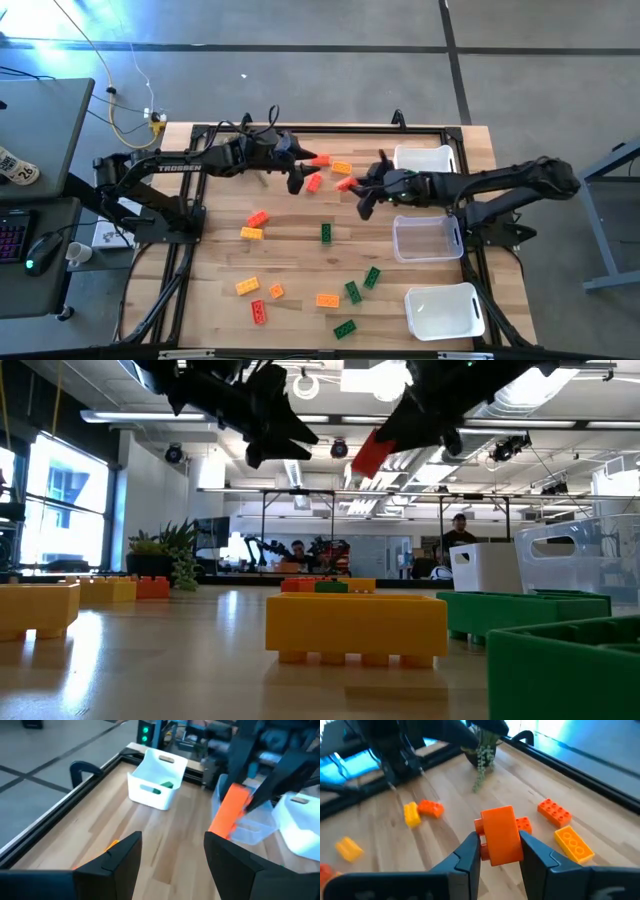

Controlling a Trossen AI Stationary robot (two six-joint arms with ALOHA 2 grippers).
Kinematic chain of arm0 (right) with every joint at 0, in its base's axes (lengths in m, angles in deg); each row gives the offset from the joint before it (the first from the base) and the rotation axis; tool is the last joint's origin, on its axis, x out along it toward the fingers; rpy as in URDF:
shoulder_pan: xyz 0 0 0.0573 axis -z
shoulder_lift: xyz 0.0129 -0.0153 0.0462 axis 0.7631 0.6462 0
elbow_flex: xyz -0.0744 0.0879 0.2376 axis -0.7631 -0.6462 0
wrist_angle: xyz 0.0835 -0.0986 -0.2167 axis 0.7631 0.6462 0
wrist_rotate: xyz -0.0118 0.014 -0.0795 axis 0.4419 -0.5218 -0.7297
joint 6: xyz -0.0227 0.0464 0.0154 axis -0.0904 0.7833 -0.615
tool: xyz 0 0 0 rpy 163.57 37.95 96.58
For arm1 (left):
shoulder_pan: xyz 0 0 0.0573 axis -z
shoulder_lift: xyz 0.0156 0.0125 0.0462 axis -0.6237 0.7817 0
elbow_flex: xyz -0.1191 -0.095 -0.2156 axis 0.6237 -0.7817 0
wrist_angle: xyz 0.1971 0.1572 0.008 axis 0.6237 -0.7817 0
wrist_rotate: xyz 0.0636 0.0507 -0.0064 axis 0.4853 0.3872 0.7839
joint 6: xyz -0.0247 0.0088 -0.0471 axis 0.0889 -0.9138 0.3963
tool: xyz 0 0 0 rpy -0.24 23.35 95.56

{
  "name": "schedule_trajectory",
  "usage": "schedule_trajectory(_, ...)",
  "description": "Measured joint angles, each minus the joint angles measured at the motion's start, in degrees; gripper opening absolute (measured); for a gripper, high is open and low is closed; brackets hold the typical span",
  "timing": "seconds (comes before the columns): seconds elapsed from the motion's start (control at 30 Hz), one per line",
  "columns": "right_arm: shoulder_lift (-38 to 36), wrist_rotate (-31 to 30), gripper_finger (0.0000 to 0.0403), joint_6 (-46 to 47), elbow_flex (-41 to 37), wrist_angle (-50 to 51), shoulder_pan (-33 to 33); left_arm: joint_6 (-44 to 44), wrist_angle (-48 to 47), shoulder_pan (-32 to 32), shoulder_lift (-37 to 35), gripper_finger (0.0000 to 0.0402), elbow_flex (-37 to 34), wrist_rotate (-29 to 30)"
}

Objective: Sort & place blocks by color
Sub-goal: Put the orange game piece into the transparent bin

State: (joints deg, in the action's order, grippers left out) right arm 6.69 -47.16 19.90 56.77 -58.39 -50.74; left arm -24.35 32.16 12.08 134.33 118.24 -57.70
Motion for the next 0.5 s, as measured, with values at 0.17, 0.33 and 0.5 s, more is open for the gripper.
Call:
schedule_trajectory(0.17, -6.67, -0.85, 0.0087, 6.83, 0.04, 6.83, -0.26, -0.41, -2.16, -0.13, 0.00, 0.0201, -0.02, 0.57)
schedule_trajectory(0.33, -13.09, -0.79, 0.0087, 12.82, 0.09, 17.69, -1.59, -5.19, -2.75, -0.06, 0.00, 0.0201, -0.04, 3.09)
schedule_trajectory(0.5, -17.69, 2.94, 0.0087, 19.42, 0.38, 31.07, -3.52, -7.81, -2.59, -0.15, 0.00, 0.0201, -0.04, 7.21)
